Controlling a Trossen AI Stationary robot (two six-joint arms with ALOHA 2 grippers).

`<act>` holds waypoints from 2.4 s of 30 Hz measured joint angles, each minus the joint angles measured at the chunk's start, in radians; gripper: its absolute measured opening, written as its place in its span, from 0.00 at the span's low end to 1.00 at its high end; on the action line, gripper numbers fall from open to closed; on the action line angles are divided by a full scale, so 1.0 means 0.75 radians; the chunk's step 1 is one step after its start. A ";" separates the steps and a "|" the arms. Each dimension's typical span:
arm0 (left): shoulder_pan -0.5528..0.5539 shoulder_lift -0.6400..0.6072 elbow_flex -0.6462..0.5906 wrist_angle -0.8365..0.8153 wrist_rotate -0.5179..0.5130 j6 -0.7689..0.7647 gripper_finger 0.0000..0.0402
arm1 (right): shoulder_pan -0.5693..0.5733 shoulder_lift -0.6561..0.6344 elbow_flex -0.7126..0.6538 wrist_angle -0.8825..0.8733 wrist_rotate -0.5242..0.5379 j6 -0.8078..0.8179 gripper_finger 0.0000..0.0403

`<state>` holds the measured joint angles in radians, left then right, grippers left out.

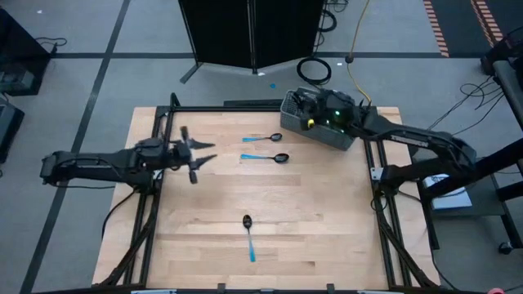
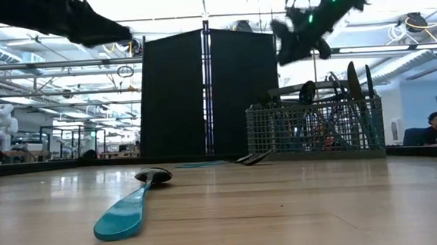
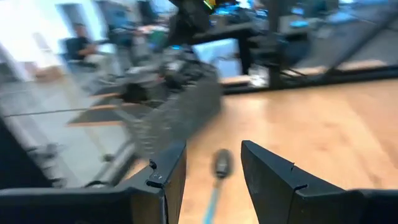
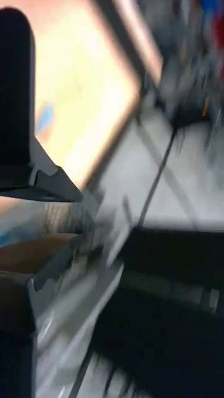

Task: Sort silverware
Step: Put the blue spoon into the left of the blue utensil organizer

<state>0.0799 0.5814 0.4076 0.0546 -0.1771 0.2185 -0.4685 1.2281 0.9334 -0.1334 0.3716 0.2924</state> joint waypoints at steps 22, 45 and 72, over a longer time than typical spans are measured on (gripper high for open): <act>0.344 1.276 0.290 0.533 0.562 -0.073 0.37 | 0.891 0.278 0.002 -0.028 0.206 0.119 0.21; 0.349 1.916 0.725 0.361 0.557 -0.029 0.37 | 0.985 0.218 0.001 -0.093 0.212 0.052 0.21; 0.359 1.251 0.691 0.134 0.655 -0.107 0.00 | 0.985 0.217 0.001 -0.118 0.414 0.048 0.21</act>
<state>0.3494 1.5200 0.9258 0.1553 0.3143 0.1384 0.2703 1.3911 0.9344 -0.2222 0.6821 0.3284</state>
